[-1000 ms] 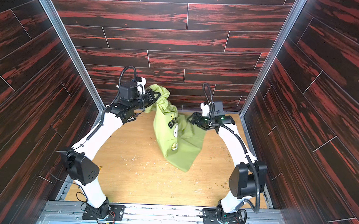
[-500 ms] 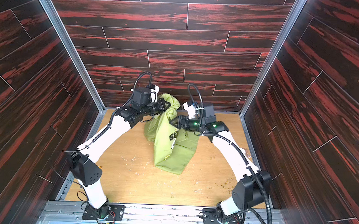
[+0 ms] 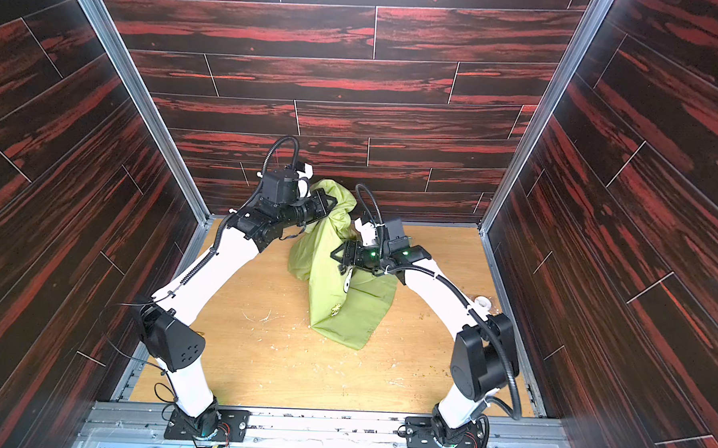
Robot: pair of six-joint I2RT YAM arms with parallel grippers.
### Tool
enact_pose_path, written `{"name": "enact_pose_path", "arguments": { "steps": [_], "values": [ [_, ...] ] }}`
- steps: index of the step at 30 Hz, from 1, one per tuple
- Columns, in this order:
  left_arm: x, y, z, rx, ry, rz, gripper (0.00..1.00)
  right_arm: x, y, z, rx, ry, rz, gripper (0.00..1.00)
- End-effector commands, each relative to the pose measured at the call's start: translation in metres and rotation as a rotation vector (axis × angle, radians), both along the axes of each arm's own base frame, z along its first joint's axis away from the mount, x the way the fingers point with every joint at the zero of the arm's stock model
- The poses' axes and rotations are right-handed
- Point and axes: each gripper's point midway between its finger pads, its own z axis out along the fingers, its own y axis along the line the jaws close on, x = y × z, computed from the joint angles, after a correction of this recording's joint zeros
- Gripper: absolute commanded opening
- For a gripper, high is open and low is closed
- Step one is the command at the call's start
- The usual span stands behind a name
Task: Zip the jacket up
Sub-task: 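Lift the green jacket up with both grippers to let it hang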
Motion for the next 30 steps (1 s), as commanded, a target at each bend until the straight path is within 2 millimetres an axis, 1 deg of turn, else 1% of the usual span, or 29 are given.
{"name": "enact_pose_path", "arguments": {
  "steps": [1,3,6,7,8,13,16,21,26,28,30],
  "values": [
    [-0.026,0.022,0.064,-0.057,-0.129,0.032,0.0,0.015,0.008,0.012,0.025,-0.017,-0.019,0.37],
    [-0.03,0.03,0.074,-0.049,-0.159,0.06,0.0,0.015,0.009,0.03,0.042,-0.05,-0.008,0.22],
    [-0.04,0.044,0.096,-0.031,-0.219,0.093,0.0,0.006,0.009,0.067,0.078,-0.111,0.026,0.06],
    [-0.044,0.048,0.106,-0.032,-0.24,0.1,0.0,0.001,0.01,0.082,0.095,-0.131,0.048,0.01],
    [-0.047,0.051,0.115,-0.034,-0.259,0.104,0.0,-0.004,0.011,0.093,0.11,-0.144,0.069,0.0],
    [-0.072,0.069,0.176,-0.048,-0.399,0.133,0.0,-0.038,0.01,0.161,0.198,-0.231,0.181,0.0],
    [-0.089,0.082,0.207,-0.072,-0.483,0.16,0.0,-0.061,0.01,0.197,0.252,-0.268,0.254,0.0],
    [-0.129,0.104,0.265,-0.16,-0.625,0.176,0.0,-0.108,0.011,0.263,0.375,-0.304,0.437,0.0],
    [-0.169,0.127,0.309,-0.243,-0.739,0.198,0.0,-0.149,0.015,0.321,0.502,-0.323,0.595,0.0],
    [-0.182,0.136,0.323,-0.275,-0.782,0.209,0.0,-0.16,0.017,0.338,0.542,-0.323,0.636,0.0],
    [-0.192,0.141,0.335,-0.3,-0.817,0.213,0.0,-0.167,0.016,0.351,0.578,-0.32,0.661,0.0]
  ]
}}
